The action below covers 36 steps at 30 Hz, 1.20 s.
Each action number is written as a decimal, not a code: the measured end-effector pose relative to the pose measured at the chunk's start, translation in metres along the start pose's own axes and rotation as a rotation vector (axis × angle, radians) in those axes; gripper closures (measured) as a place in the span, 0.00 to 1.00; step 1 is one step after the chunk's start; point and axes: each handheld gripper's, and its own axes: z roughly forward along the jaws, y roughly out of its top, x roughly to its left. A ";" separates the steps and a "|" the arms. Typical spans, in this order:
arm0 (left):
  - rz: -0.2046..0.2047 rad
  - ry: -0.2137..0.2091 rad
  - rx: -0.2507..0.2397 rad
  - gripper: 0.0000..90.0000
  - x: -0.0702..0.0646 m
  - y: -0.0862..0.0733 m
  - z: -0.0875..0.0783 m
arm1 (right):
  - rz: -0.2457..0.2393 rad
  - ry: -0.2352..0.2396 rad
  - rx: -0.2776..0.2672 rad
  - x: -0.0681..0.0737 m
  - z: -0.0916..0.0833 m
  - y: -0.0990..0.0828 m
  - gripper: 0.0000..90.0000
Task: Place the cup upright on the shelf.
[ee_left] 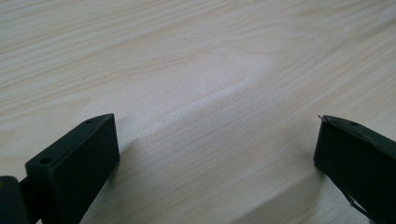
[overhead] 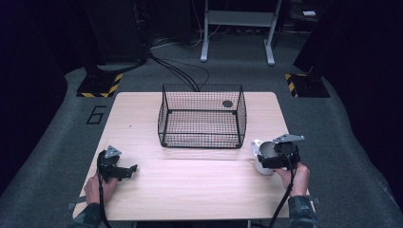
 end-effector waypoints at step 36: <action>0.000 0.000 0.000 0.00 0.000 0.000 0.000 | -0.114 0.111 -0.018 0.053 -0.016 0.044 0.06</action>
